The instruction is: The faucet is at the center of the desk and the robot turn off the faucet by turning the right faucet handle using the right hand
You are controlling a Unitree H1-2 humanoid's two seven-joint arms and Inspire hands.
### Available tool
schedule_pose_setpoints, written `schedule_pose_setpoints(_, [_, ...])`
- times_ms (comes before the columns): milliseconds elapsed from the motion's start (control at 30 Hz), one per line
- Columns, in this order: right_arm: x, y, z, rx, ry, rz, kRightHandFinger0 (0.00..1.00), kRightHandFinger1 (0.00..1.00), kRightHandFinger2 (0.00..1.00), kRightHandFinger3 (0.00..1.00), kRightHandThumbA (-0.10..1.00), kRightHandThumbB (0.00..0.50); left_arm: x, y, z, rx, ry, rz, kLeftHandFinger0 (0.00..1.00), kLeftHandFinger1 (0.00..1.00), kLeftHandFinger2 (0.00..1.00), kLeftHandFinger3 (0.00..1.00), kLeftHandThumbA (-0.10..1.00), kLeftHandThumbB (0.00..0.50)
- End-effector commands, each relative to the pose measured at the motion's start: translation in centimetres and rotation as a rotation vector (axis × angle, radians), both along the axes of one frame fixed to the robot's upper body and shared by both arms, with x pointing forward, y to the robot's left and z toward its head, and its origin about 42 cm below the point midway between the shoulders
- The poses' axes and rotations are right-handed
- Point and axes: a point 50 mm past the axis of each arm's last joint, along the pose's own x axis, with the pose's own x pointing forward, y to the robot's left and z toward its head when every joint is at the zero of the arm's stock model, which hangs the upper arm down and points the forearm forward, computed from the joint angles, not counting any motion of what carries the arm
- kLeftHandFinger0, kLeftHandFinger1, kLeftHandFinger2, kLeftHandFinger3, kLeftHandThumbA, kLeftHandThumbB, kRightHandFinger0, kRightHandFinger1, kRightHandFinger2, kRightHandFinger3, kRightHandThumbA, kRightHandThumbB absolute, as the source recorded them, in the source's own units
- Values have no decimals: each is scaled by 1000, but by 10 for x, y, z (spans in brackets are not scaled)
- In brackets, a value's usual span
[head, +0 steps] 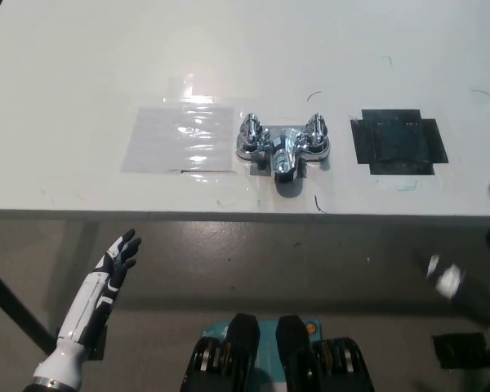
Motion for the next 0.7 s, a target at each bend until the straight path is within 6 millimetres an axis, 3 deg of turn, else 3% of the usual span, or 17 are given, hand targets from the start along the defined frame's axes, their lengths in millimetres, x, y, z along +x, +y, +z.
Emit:
schedule_pose_setpoints(0, [-6,11,-15,-37,-32,110,1000,1000,1000,1000,1000,236,-4,3,8,-3,-56,-23,1000,1000,1000,1000,1000,400])
schedule_pose_setpoints(33, [-8,12,-31,-39,16,106,1000,1000,1000,1000,1000,244,-3,2,8,-5,-59,-25,1000,1000,1000,1000,1000,405])
schedule_pose_setpoints(100, [-9,14,-42,-31,54,97,1000,1000,1000,1000,1000,247,-3,2,8,-7,-60,-25,1000,1000,1000,1000,1000,413])
schedule_pose_setpoints(167, [-9,16,-60,-35,118,98,1000,1000,1000,1000,1000,224,-5,4,9,4,-52,-23,1000,1000,1000,1000,1000,427])
schedule_pose_setpoints(233, [-10,16,-70,-34,153,96,1000,1000,1000,1000,1000,280,-6,3,8,-2,-53,-24,1000,1000,1000,1000,1000,418])
schedule_pose_setpoints(333, [-7,16,-82,-24,199,103,1000,1000,1000,1000,1000,283,-5,4,8,-7,-56,-23,1000,1000,1000,1000,1000,417])
schedule_pose_setpoints(500, [2,17,-90,-15,228,101,1000,1000,1000,1000,1000,260,-5,6,9,-1,-48,-14,1000,1000,1000,1000,1000,436])
schedule_pose_setpoints(667, [11,18,-93,-1,239,94,1000,1000,1000,1000,1000,260,-1,6,8,-13,-46,-16,1000,1000,1000,1000,1000,419])
